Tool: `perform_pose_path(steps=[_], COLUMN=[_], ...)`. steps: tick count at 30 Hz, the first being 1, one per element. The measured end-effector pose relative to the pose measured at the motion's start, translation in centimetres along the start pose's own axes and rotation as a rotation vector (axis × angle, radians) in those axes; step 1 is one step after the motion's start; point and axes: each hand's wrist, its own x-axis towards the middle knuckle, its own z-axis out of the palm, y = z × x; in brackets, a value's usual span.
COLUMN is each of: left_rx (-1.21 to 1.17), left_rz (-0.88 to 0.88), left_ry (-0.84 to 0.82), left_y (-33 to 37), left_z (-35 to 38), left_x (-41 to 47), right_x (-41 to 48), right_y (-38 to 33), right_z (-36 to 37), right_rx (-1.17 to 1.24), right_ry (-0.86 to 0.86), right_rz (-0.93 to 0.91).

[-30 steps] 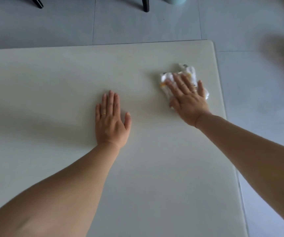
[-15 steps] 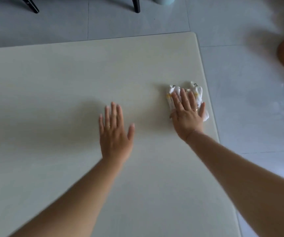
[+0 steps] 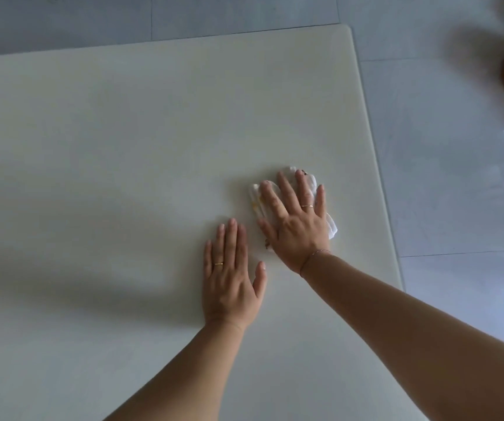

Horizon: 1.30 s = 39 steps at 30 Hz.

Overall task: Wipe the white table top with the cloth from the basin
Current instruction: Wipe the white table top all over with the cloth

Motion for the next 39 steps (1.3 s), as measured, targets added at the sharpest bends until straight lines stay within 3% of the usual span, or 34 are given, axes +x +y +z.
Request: perform_pose_path(steps=[4, 7, 9, 10, 12, 14, 15, 16, 18, 20, 21, 24, 26, 27, 28, 30, 32, 33, 36, 39], left_rx=[-0.002, 0.002, -0.005, -0.015, -0.03, -0.038, -0.047, -0.052, -0.055, -0.075, -0.081, -0.08, -0.078, -0.082, -0.089, -0.105, -0.125, -0.133, -0.163, -0.137], left_rz=[0.012, 0.017, 0.014, 0.016, 0.019, 0.021, 0.027, 0.035, 0.038, 0.034, 0.037, 0.048, 0.049, 0.052, 0.056, 0.057, 0.026, -0.005, -0.086, 0.041], left_ry=[0.023, 0.043, 0.047, 0.05, 0.074, 0.097, 0.101, 0.109, 0.127, 0.151, 0.164, 0.181, 0.179, 0.173, 0.164, 0.144, 0.123, 0.129, 0.184, 0.132], left_y=[-0.1, -0.1, -0.1, -0.1, 0.0, 0.0, -0.1, -0.1, -0.1, -0.1, 0.0, 0.0, -0.1, -0.2, -0.2, -0.1, -0.3, -0.5, -0.5, 0.1], left_z=[0.1, 0.2, 0.2, 0.1, 0.0, -0.1, -0.1, -0.1, -0.1, 0.0, 0.0, 0.1, 0.2, 0.2, 0.2, 0.1, -0.1, -0.2, -0.3, 0.7], left_x=[0.0, 0.2, 0.1, 0.1, 0.2, 0.2, 0.1, 0.1, 0.1, 0.0, 0.0, 0.0, 0.0, 0.0, -0.1, -0.2, -0.5, -0.8, -3.8, -10.1], right_x=[-0.5, -0.6, -1.8, -2.8, -5.1, -5.9, -6.0, -5.9, -5.8, -6.5, -7.4, -11.6, -13.2, -13.4, -13.4, -13.5, -14.7, -15.8, -20.4, -22.2], right_y=[3.8, 5.8, 3.1, 1.3, -0.6, 1.8, 3.7, 5.4, 7.2, 4.8, 2.9, -0.8, 1.3, 2.8, 4.1, 5.4, 2.9, 0.8, -3.7, -0.5], right_z=[0.1, 0.0, 0.6, 1.1, 1.6, 1.4, 1.1, 0.7, 0.3, 0.9, 1.5, 3.3, 3.2, 2.9, 2.6, 2.0, 2.6, 3.2, 4.9, 4.4], right_rx=[-0.037, 0.037, 0.049, 0.049, 0.02, -0.057, -0.094, -0.099, 0.002, 0.093, 0.097, 0.049, -0.02, -0.049, -0.052, 0.047, 0.138, 0.134, 0.088, -0.018], right_ry=[0.037, 0.103, 0.13, 0.129, 0.086, 0.05, 0.049, 0.062, 0.091, 0.14, 0.152, 0.108, 0.066, 0.054, 0.064, 0.096, 0.122, 0.129, 0.086, 0.026], right_rz=[-0.032, 0.246, 0.362, 0.316, 0.048, -0.223, -0.263, -0.224, 0.041, 0.301, 0.336, 0.009, -0.242, -0.267, -0.209, 0.08, 0.335, 0.372, 0.091, -0.212])
